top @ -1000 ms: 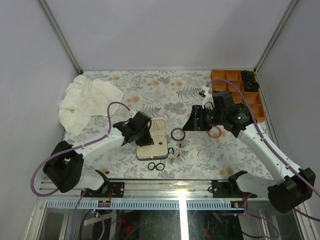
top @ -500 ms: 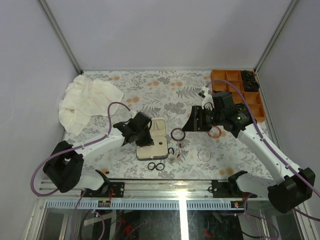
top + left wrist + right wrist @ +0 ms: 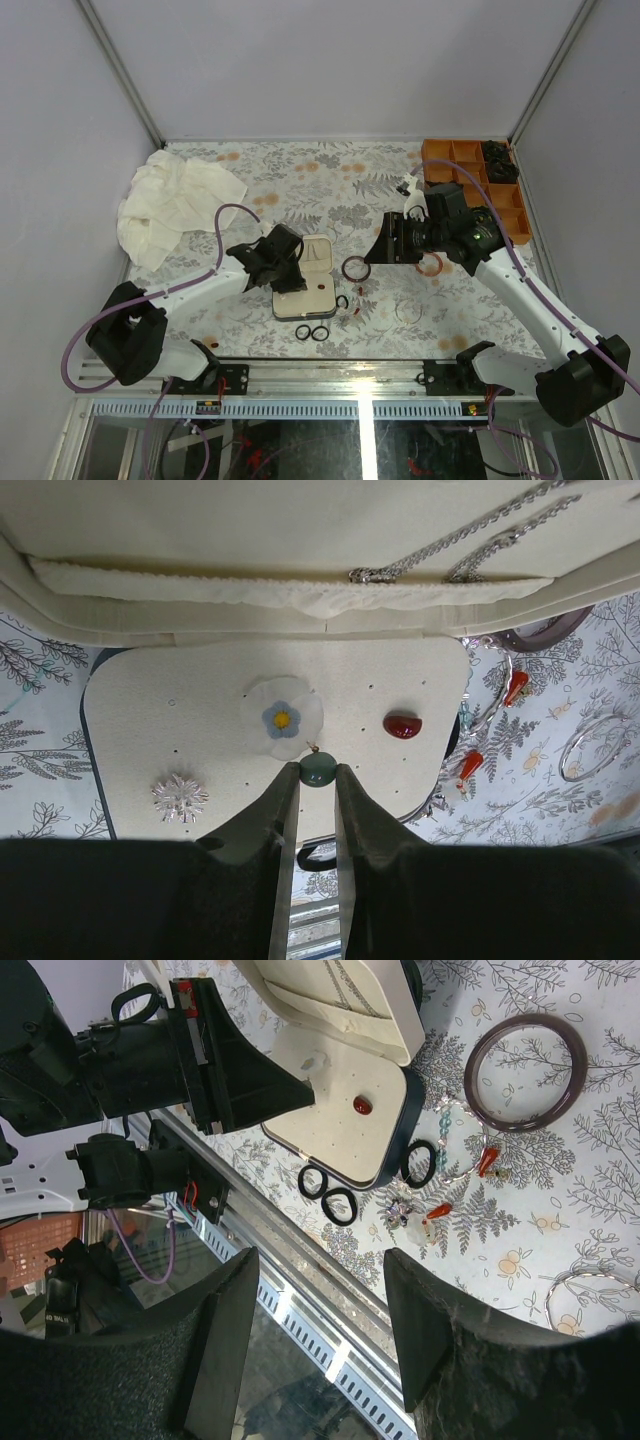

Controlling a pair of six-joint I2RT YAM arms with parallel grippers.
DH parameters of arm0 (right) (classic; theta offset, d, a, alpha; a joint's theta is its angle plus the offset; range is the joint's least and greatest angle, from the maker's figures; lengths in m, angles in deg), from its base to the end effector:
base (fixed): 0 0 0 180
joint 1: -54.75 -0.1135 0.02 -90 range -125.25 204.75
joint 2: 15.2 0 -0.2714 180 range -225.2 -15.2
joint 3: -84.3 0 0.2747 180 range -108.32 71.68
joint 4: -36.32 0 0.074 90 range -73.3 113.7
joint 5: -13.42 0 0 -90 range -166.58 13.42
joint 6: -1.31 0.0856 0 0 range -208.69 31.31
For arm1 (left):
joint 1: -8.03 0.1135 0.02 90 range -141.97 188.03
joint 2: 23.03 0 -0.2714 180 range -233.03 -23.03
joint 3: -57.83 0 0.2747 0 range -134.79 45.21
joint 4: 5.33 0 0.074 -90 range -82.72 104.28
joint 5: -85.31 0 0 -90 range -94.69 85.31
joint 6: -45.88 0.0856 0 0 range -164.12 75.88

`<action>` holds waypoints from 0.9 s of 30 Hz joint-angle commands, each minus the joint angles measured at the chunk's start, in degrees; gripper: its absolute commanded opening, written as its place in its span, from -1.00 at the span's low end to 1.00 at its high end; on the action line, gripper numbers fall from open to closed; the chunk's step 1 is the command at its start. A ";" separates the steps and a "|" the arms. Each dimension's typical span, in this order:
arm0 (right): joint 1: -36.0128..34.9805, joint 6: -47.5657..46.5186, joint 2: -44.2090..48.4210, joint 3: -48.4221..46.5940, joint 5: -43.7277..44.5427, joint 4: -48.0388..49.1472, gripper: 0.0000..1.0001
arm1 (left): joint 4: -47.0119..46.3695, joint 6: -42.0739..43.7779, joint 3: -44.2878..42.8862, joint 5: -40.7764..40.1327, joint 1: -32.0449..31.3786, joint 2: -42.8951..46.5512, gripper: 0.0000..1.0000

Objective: Organize the mixed jewelry
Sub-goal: Place the jewelry in the jewelry box.

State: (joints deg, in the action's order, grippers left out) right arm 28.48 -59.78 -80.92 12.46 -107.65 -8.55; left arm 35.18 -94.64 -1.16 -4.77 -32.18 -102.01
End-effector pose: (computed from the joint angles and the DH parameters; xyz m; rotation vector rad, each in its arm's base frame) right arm 0.2463 0.1708 0.2980 -0.2598 2.3628 1.1039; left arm 0.2329 -0.1967 0.1471 -0.2461 2.7225 -0.5108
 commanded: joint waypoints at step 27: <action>-0.51 0.76 0.22 0.54 -2.78 2.39 0.21 | 0.89 1.44 -1.88 -2.23 -0.93 -2.40 -1.00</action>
State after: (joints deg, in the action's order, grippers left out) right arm 28.48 -59.56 -80.96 13.11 -109.10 -7.63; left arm 35.75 -94.16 -1.60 -5.18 -32.75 -103.80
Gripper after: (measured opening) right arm 0.601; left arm 0.154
